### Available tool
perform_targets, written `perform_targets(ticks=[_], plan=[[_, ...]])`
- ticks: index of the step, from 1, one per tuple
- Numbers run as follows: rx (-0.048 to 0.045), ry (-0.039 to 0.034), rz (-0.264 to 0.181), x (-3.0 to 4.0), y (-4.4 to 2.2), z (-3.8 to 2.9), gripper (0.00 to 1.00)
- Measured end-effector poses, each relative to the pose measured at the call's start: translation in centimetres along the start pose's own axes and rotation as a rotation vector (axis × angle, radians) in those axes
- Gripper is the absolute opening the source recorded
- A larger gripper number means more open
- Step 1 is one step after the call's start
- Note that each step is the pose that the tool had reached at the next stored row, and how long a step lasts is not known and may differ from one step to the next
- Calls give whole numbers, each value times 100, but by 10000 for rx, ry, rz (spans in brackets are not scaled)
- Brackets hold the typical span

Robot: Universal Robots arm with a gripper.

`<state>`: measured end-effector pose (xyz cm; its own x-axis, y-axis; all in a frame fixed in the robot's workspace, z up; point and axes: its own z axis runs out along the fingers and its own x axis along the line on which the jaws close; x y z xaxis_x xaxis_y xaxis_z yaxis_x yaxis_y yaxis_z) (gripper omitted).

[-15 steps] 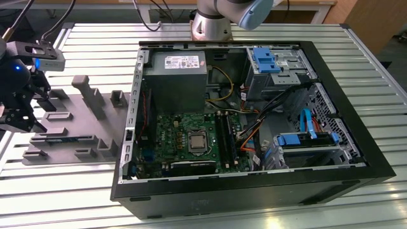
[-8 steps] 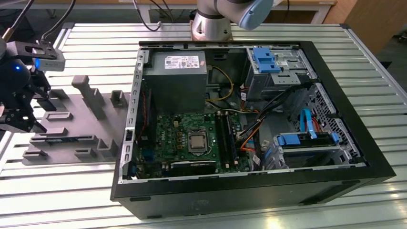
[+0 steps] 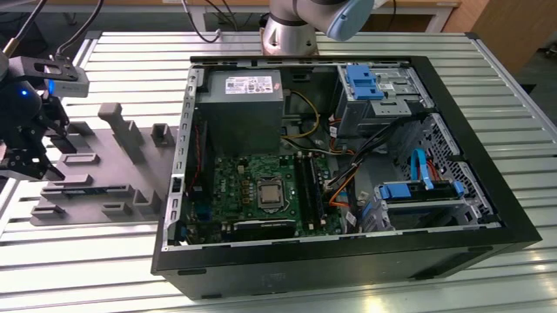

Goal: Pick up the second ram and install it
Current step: 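Pick up the second ram and move it above second insertion slot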

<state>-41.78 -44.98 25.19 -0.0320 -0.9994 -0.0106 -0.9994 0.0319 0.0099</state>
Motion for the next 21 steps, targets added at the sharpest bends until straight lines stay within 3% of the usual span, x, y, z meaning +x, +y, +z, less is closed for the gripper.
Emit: perform_targets(ticks=[1,2,9,11,12,16,18,19,21], plan=[[1,0,0,0,0,0,60],[1,0,0,0,0,0,53],[3,0,0,0,0,0,53],[4,0,0,0,0,0,55],[4,0,-1,0,0,0,61],[6,0,0,0,0,0,61],[6,0,0,0,0,0,60],[6,0,0,0,0,0,53],[7,0,0,0,0,0,53]])
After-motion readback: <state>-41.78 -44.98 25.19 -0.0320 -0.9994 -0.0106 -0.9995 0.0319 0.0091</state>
